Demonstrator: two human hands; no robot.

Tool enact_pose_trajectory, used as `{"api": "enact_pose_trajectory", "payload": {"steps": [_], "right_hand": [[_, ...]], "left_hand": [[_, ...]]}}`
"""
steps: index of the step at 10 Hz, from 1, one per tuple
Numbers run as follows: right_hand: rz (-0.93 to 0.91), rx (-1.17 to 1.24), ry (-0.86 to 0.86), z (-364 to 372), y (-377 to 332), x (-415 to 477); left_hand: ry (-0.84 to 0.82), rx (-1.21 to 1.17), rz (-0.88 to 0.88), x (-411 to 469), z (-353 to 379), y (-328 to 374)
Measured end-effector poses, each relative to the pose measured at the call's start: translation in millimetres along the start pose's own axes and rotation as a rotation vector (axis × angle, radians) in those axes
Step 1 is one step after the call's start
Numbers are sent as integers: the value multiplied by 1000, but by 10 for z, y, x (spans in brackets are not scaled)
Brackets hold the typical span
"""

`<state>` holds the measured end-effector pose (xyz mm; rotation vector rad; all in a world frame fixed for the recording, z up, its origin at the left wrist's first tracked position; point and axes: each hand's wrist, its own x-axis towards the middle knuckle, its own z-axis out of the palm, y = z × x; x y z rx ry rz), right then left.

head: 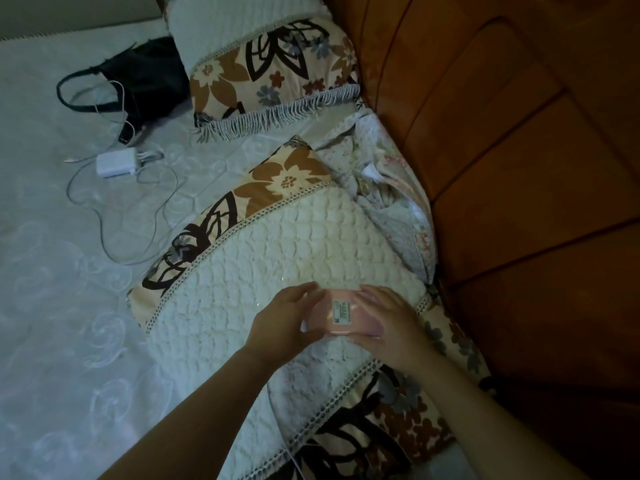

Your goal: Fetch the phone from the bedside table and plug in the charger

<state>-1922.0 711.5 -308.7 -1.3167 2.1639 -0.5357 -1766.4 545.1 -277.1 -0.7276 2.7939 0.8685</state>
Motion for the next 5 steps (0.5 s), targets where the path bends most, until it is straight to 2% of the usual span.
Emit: {"api": "enact_pose_trajectory", "payload": {"steps": [2,3,5], "right_hand": [[-31,-54,19,106,-178,-37],[-32,-84,-36,125,-286,-51],[-19,-62,-48,-126,-575,-144]], "left_hand": [[-24,10,-41,-116,-44,-14],[-38,32,-71,-249,-98,-25],[72,73,-141,-539,-285,158]]}}
